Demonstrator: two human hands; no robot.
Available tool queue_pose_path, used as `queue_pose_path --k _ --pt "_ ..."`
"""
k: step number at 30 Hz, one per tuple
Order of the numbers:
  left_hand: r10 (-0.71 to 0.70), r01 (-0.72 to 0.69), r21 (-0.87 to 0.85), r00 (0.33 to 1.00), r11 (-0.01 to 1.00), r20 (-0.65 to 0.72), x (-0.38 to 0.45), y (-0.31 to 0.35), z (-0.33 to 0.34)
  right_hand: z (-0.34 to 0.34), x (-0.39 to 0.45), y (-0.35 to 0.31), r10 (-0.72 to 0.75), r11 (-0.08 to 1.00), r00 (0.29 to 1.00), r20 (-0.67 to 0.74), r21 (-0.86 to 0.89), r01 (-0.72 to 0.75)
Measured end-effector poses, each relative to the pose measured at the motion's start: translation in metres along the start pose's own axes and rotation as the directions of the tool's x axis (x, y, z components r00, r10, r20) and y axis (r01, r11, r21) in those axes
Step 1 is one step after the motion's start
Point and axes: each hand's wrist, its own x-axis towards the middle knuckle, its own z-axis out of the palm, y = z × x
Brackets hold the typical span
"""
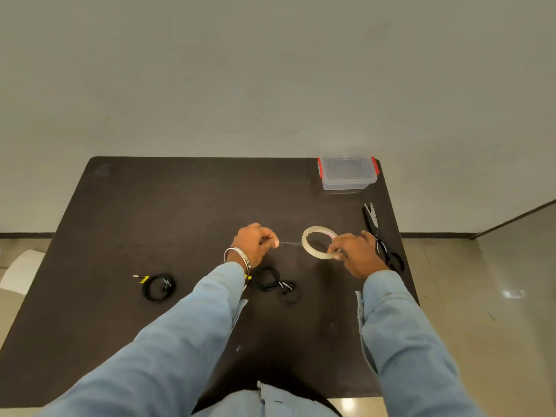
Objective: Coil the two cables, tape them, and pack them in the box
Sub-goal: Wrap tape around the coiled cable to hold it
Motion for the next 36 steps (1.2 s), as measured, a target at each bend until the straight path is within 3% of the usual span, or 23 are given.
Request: queue_pose_path --k 5,9,13,17,21,23,25,27,29,31,36 --pt "-0.048 0.046 0.054 0.998 0.997 0.027 0.018 0.008 0.028 0.016 0.013 0.017 -0.071 0.968 0.996 0.049 -0.236 0.081" --pt "-0.043 0.035 0.151 0.998 0.988 0.050 0.028 0.011 0.045 0.024 0.017 0.031 -0.121 0.936 0.992 -0.037 -0.336 0.102" --pt "-0.119 0.114 0.131 0.992 0.985 0.033 0.036 0.011 0.054 0.027 0.022 0.041 -0.080 0.950 0.996 -0.042 -0.307 0.063" --pt "-0.310 0.309 -0.035 0.950 0.950 -0.039 0.040 0.003 0.055 0.033 0.022 0.053 -0.079 0.976 0.992 -0.097 -0.208 0.057" --pt "-0.332 0.326 -0.149 0.943 0.934 -0.018 0.041 0.000 0.057 0.030 0.029 0.059 -0.094 0.983 0.996 -0.005 -0.159 0.092" --pt "-0.348 0.333 -0.202 0.937 0.921 -0.042 0.040 0.000 0.059 0.030 0.029 0.058 -0.071 0.997 0.997 -0.035 -0.013 0.071" --pt "-0.358 0.337 -0.239 0.933 0.911 -0.048 0.039 0.000 0.060 0.032 0.019 0.057 0.091 0.969 0.955 -0.284 0.247 -0.018" --pt "-0.352 0.331 -0.255 0.935 0.908 -0.037 0.039 0.000 0.060 0.031 0.006 0.060 0.401 0.895 0.789 -0.466 0.381 -0.231" --pt "-0.340 0.319 -0.257 0.940 0.912 -0.039 0.039 0.000 0.060 0.030 -0.001 0.065 0.608 0.794 0.683 -0.405 0.335 -0.508" --pt "-0.325 0.307 -0.245 0.945 0.920 -0.034 0.038 0.001 0.059 0.035 -0.004 0.068 0.701 0.714 0.672 -0.241 0.227 -0.663" --pt "-0.307 0.294 -0.226 0.951 0.929 -0.025 0.036 0.000 0.055 0.038 -0.005 0.073 0.710 0.704 0.693 -0.124 0.144 -0.695"
